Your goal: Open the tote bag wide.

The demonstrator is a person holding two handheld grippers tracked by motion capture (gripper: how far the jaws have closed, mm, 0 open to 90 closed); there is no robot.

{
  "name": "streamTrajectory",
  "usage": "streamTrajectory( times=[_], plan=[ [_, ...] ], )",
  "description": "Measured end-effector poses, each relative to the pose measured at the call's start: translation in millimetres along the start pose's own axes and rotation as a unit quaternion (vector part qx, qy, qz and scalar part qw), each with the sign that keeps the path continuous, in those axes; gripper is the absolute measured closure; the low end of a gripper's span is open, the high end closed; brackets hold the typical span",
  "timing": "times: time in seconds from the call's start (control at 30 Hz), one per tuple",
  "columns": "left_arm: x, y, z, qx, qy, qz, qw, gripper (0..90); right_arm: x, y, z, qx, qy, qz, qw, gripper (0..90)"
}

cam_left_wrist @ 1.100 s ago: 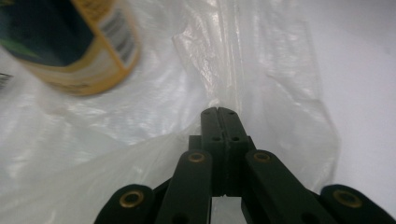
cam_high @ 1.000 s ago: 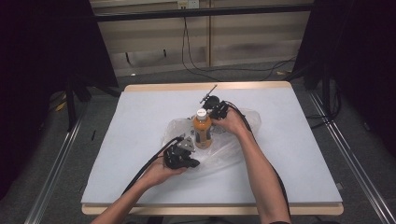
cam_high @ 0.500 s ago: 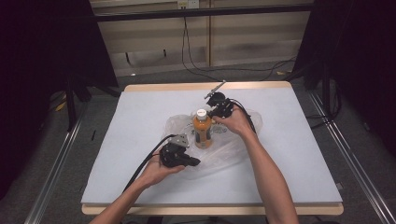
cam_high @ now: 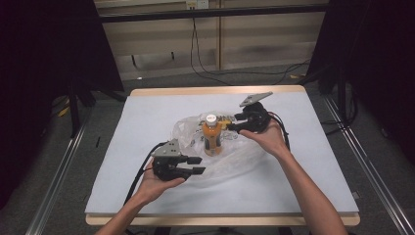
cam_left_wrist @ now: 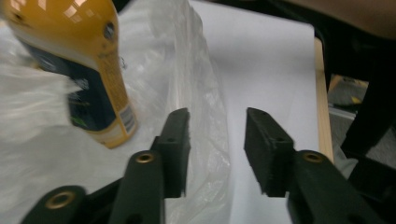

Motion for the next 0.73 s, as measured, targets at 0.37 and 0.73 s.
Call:
streamTrajectory(
  times=[0.37,0.73],
  plan=[
    [-51.8,25.0,17.7,-0.029,-0.116,-0.066,0.9906,18.9,-75.2,43.0,18.4,0.068,0.076,-0.098,0.9899,6.9],
    [-78.2,56.7,44.6,-0.1,-0.171,-0.073,0.9774,4.8,-129.4,106.1,51.6,0.117,0.123,-0.131,0.9767,7.0]
  ],
)
Point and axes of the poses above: each handheld gripper's, and its own axes: x roughly forward along the jaws, y roughly out of its underside, z roughly to its left, the point moved 4 cm from there along x, roughly forward along the jaws, and after that the axes turned 15 degrees about -x, right-handed, at the moved point
